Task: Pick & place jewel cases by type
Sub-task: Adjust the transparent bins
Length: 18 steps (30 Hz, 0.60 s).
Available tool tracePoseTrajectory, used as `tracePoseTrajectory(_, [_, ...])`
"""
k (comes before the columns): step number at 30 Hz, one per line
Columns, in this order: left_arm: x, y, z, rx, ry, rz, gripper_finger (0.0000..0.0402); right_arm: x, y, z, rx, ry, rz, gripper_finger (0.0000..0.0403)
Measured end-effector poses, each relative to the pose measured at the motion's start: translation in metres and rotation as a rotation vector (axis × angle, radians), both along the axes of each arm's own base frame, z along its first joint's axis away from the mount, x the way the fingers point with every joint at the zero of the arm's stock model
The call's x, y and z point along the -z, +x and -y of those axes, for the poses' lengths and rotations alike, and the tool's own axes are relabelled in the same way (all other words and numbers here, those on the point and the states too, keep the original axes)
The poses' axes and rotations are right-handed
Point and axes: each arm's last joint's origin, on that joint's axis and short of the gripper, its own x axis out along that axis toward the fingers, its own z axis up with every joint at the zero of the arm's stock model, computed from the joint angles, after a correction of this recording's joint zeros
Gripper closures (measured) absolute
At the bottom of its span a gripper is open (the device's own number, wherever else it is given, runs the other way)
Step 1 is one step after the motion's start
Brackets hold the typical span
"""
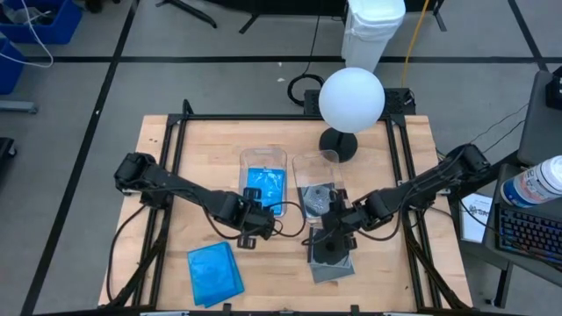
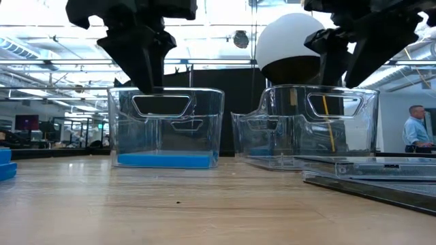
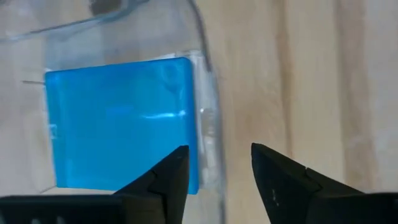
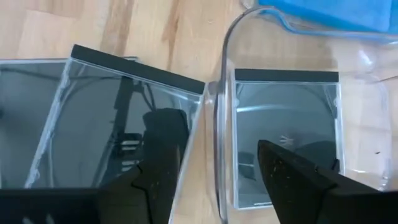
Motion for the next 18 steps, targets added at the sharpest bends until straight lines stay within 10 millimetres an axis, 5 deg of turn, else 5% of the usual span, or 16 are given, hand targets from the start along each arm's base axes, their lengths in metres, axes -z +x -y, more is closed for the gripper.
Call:
tracePoseTrajectory(11, [0.013, 0.005, 0.003, -0.016, -0.022, -0.038, 0.0281, 0.019, 0.011, 0.003, 0.017, -0.009, -0.071, 0.0251])
tracePoseTrajectory(18, [0.014, 0.004, -0.002, -0.117, -0.042, -0.048, 0.0334, 0.019, 0.013, 0.007, 0.041, -0.001, -0.062, 0.0319])
